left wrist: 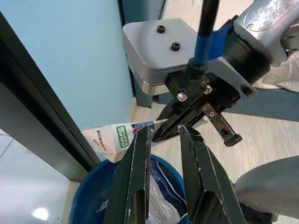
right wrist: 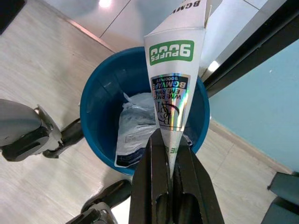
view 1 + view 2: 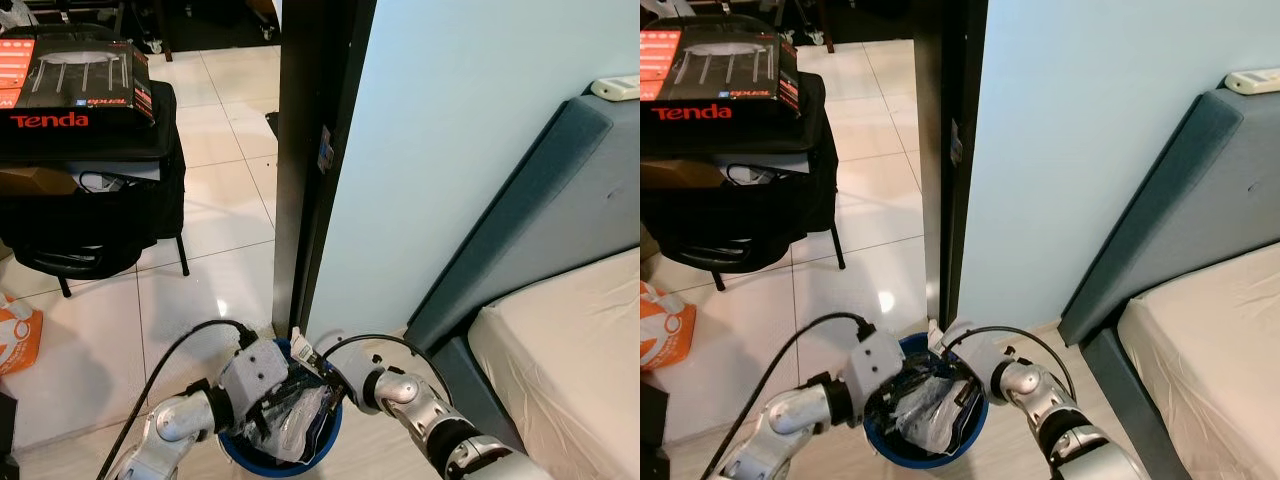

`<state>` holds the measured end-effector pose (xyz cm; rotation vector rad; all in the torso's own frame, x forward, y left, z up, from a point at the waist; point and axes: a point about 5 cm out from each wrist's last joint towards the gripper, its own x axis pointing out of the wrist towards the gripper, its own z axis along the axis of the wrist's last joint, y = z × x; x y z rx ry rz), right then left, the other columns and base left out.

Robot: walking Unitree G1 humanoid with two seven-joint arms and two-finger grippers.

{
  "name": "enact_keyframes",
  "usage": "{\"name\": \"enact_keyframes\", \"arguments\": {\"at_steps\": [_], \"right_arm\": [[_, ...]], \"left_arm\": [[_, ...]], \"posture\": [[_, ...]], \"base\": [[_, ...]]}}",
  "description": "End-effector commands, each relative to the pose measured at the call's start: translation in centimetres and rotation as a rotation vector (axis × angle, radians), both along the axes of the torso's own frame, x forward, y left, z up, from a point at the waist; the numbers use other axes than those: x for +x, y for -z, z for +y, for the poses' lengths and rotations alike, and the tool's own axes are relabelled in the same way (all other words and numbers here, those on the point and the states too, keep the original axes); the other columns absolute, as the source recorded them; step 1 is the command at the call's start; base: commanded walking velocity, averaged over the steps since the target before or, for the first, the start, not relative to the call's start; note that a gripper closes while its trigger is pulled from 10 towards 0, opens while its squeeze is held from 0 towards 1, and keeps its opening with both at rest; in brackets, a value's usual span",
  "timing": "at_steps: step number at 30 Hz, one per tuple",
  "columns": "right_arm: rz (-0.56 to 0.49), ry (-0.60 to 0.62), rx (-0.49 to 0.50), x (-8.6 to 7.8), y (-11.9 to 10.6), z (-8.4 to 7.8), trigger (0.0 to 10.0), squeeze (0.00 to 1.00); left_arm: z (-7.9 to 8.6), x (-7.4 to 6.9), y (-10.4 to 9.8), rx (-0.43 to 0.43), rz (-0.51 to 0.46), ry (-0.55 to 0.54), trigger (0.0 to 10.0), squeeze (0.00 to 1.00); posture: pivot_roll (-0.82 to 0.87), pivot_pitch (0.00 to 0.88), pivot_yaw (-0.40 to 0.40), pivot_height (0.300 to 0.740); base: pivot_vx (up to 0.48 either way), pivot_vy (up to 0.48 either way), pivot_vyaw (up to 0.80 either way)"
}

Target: Clean up the room

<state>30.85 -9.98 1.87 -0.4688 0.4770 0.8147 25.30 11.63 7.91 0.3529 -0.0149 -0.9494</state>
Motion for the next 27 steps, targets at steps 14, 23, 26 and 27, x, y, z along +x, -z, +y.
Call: {"name": "enact_keyframes", "arguments": {"at_steps": [14, 23, 26, 27], "right_arm": [[0.046, -0.044, -0.025, -0.8, 0.9, -0.1, 10.0, 0.00], [0.068, -0.085, -0.015, -1.0, 0.9, 0.2, 10.0, 0.00], [0.077, -0.099, -0.013, -1.2, 1.0, 0.3, 10.0, 0.16], [0.082, -0.104, -0.013, -1.2, 1.0, 0.3, 10.0, 0.77]], "left_arm": [[0.8, -1.9, 2.4, 0.224, 0.124, 0.135, 10.0, 0.00], [0.9, -1.8, 2.3, 0.247, 0.127, 0.140, 10.0, 0.00], [0.9, -1.8, 2.3, 0.251, 0.127, 0.144, 10.0, 0.00], [0.8, -1.8, 2.3, 0.251, 0.127, 0.144, 10.0, 0.00]], "posture": [[0.13, 0.217, -0.097, 0.740], [0.13, 0.216, -0.095, 0.740], [0.13, 0.216, -0.095, 0.740], [0.13, 0.214, -0.095, 0.740]], "base": [[0.000, 0.000, 0.00], [0.000, 0.000, 0.00], [0.000, 0.000, 0.00], [0.000, 0.000, 0.00]]}}
